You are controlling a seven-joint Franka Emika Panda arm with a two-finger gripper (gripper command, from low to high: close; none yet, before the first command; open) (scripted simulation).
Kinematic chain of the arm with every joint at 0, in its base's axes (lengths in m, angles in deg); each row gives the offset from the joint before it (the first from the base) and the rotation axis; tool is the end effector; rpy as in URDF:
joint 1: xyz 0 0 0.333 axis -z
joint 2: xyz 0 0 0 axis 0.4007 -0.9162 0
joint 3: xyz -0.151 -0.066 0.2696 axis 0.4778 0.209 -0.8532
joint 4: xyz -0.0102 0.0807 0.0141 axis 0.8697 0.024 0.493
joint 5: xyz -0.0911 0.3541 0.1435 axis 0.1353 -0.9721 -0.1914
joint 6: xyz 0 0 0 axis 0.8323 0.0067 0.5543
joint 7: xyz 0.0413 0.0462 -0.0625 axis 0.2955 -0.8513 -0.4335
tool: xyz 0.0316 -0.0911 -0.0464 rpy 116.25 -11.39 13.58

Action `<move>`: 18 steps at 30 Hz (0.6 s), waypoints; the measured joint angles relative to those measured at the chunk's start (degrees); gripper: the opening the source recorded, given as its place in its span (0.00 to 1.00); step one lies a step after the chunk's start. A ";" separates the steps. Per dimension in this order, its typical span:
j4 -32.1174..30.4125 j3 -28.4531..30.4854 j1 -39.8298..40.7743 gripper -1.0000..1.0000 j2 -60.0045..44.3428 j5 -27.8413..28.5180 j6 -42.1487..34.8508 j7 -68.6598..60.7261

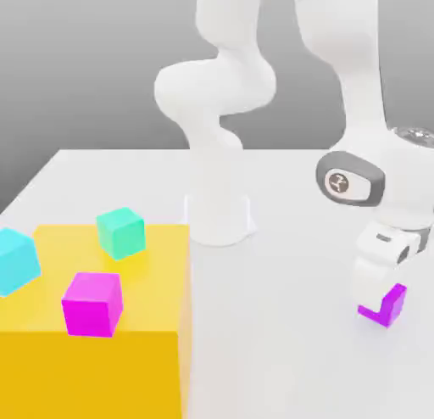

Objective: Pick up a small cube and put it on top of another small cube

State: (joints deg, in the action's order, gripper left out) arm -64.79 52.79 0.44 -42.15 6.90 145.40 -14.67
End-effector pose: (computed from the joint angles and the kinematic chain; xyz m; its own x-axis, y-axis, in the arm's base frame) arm 0.2979 0.2851 0.1779 0.9996 0.0293 0.0010 0.0293 -0.9996 -0.0049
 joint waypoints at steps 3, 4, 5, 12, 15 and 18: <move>0.75 -0.53 1.97 0.00 4.32 -4.41 -4.96 -2.38; 2.33 0.68 3.27 0.00 4.98 -4.94 -7.20 -1.82; 4.18 2.06 5.06 0.00 5.49 -5.31 -9.56 -1.02; 18.50 9.70 19.84 0.00 8.35 -7.58 -26.64 5.63; 24.74 12.44 26.03 0.00 9.59 -8.82 -33.99 8.36; 30.97 15.34 31.88 0.00 10.84 -10.11 -41.33 11.07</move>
State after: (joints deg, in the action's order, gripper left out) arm -33.83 68.13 32.32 -31.31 -3.22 104.07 -3.59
